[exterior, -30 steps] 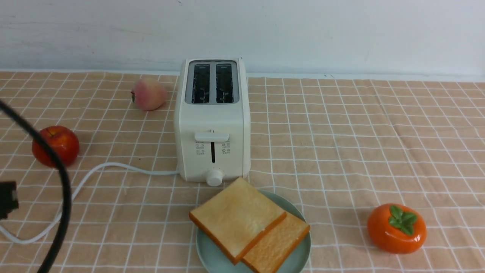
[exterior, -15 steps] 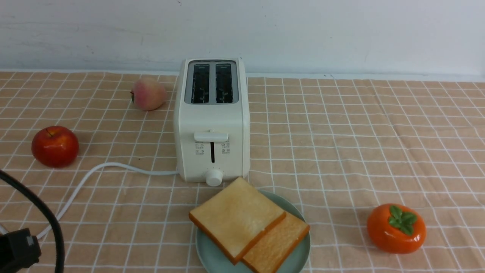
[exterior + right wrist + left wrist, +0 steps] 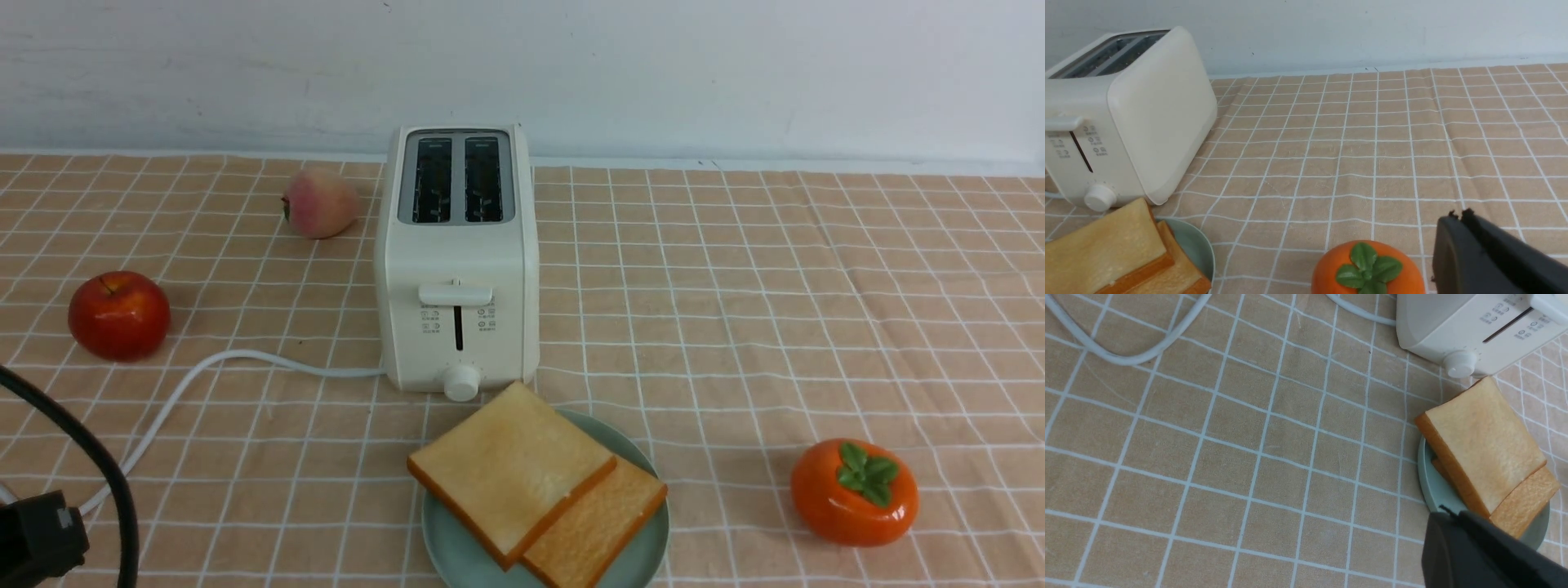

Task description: Take toasted bread from bread machine on light coffee tablecloth place on plate.

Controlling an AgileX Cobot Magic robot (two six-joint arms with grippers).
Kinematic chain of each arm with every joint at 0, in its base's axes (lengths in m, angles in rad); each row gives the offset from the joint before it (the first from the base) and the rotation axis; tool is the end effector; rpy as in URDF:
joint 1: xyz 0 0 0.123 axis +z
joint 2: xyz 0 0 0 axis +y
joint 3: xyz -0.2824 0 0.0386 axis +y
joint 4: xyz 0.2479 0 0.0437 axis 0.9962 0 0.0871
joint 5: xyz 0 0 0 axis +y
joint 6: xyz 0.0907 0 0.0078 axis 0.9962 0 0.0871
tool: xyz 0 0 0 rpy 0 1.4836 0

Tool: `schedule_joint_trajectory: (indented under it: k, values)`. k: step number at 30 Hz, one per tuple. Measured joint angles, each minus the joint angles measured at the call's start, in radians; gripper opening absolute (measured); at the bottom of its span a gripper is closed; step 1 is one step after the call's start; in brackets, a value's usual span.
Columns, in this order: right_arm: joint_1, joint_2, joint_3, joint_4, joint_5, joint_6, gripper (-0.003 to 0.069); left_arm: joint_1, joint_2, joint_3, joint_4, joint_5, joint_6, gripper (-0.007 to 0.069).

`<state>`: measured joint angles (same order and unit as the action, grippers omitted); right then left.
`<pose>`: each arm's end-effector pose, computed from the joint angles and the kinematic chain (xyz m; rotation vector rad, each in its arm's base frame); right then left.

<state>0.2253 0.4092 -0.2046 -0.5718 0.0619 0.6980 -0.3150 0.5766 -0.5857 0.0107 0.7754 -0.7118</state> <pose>0.0958 0.0188 0.2477 -0.0611 1.7446 0.2293 0.0977 -0.0311 0.2980 -0.4499 2.2617 -0.5301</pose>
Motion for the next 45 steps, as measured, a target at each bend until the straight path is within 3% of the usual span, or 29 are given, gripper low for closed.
schedule_joint_trajectory:
  k: [8,13,18,24,27,30,32,35,38,41,45]
  values:
    - [0.000,0.000,0.000,-0.001,0.000,0.000,-0.0002,0.000,-0.007,0.006,0.016,-0.002,0.000,-0.0014]
    - [0.000,0.000,0.000,-0.001,0.000,0.000,-0.0001,0.000,-0.124,0.090,0.147,-0.049,0.016,-0.0014]
    - [0.000,0.000,0.000,-0.001,0.000,0.000,0.0003,0.000,-0.423,0.320,0.413,-0.291,-0.005,-0.0014]
    - [0.000,0.000,0.000,-0.005,-0.001,0.000,0.0009,0.000,-0.586,0.490,0.524,-0.517,-0.132,-0.0013]
    - [0.000,0.000,0.000,-0.005,-0.001,0.000,0.0013,0.000,-0.587,0.539,0.468,-0.497,-0.077,-0.0013]
    - [0.000,0.000,0.000,-0.005,-0.001,0.000,0.0019,0.001,-0.587,0.580,0.348,-0.418,0.097,-0.0013]
    - [0.000,0.000,0.000,-0.005,-0.001,0.000,0.0020,0.004,-0.587,0.589,0.317,-0.397,0.148,-0.0012]
    - [0.000,0.000,0.000,-0.005,-0.001,0.000,0.0024,0.043,-0.587,0.612,0.205,-0.346,0.309,-0.0012]
    - [0.000,0.000,0.001,-0.006,-0.001,0.000,0.0030,0.149,-0.587,0.613,0.080,-0.348,0.461,-0.0012]
    - [0.000,0.000,0.001,-0.006,-0.001,0.000,0.0033,0.228,-0.587,0.613,0.019,-0.351,0.493,-0.0008]
    - [0.000,0.000,0.001,-0.006,-0.001,0.000,0.0033,0.255,-0.587,0.613,0.012,-0.354,0.501,-0.0003]
